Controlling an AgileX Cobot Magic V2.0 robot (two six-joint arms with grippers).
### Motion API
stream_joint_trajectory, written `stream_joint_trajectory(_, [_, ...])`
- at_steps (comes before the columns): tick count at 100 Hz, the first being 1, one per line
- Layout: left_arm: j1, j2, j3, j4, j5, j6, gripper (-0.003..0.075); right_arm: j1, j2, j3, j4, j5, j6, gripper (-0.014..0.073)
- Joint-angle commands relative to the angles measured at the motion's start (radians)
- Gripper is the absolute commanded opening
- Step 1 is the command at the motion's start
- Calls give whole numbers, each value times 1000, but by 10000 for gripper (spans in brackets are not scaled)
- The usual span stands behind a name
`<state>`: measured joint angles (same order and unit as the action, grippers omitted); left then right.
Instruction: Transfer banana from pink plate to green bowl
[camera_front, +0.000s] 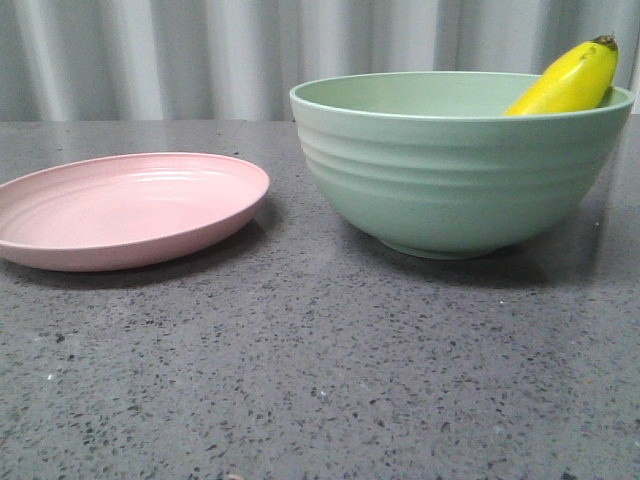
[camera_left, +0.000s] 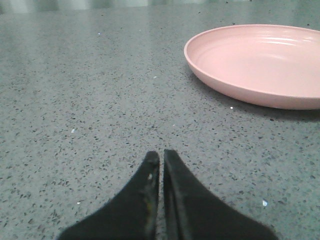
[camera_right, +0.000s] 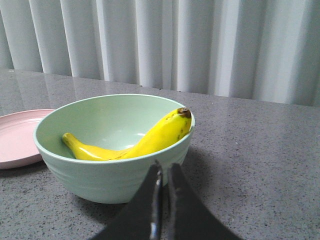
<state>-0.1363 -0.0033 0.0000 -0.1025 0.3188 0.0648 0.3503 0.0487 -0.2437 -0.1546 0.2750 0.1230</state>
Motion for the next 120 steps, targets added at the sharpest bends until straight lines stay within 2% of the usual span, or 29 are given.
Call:
stream_joint_trajectory(1, [2, -24, 10, -1, -63, 2, -20, -6, 11, -27, -13, -75, -9, -65])
stream_joint_trajectory(18, [2, -24, 10, -1, -63, 2, -20, -9, 10, -27, -13, -75, -9, -65])
stream_joint_trajectory(30, [2, -24, 10, -1, -63, 2, -20, -63, 7, -5, -13, -105, -9, -65])
stream_joint_trajectory(50, [2, -24, 10, -1, -63, 2, -20, -233, 7, 140, -11, -419, -7, -65])
stream_joint_trajectory(66, [2, -24, 10, -1, -63, 2, -20, -326, 7, 279, 4, -682, -7, -65])
stream_joint_trajectory(70, [2, -24, 10, -1, -63, 2, -20, -342, 7, 272, 7, -612, -5, -65])
stream_joint_trajectory(86, [2, -24, 10, -1, -64, 2, -20, -377, -16, 274, 7, -505, -5, -65])
stream_joint_trajectory(105, [2, -24, 10, -1, -66, 2, -20, -386, -81, 274, 7, -252, -5, -65])
stream_joint_trajectory(120, [2, -24, 10, -1, -66, 2, -20, -386, -81, 274, 7, -144, -5, -65])
